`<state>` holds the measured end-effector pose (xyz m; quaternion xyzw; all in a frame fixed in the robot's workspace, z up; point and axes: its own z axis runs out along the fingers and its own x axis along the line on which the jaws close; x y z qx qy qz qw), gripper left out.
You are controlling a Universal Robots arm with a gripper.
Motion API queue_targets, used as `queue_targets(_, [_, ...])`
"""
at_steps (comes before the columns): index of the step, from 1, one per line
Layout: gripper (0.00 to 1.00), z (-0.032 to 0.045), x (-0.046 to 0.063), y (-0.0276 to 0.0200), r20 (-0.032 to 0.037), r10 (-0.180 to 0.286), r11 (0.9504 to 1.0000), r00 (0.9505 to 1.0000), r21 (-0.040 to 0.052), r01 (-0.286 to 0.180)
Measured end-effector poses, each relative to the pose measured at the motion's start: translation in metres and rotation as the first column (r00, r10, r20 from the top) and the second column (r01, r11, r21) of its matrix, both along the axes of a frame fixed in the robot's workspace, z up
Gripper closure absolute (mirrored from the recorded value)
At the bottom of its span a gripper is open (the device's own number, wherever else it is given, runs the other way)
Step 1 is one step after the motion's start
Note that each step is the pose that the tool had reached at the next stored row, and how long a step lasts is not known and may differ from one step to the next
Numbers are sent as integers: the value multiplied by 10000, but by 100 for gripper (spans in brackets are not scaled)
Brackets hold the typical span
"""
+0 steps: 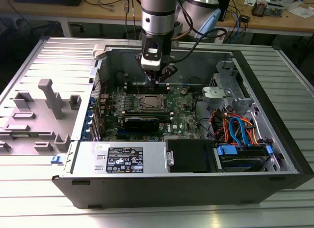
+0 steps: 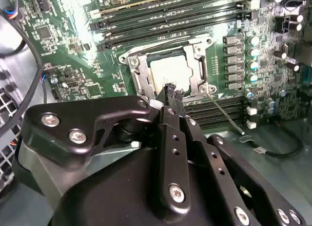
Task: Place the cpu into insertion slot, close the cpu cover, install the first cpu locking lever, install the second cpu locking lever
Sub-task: 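Install the first cpu locking lever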
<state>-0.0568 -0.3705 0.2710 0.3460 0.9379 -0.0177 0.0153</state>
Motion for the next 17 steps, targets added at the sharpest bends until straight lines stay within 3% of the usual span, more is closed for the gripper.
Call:
queue_targets(2, [89,-3,0,1,2,281,9996,9996,7,-281])
queue_targets(17, [89,-2,0,0,2,378,9993,9993,28,-378])
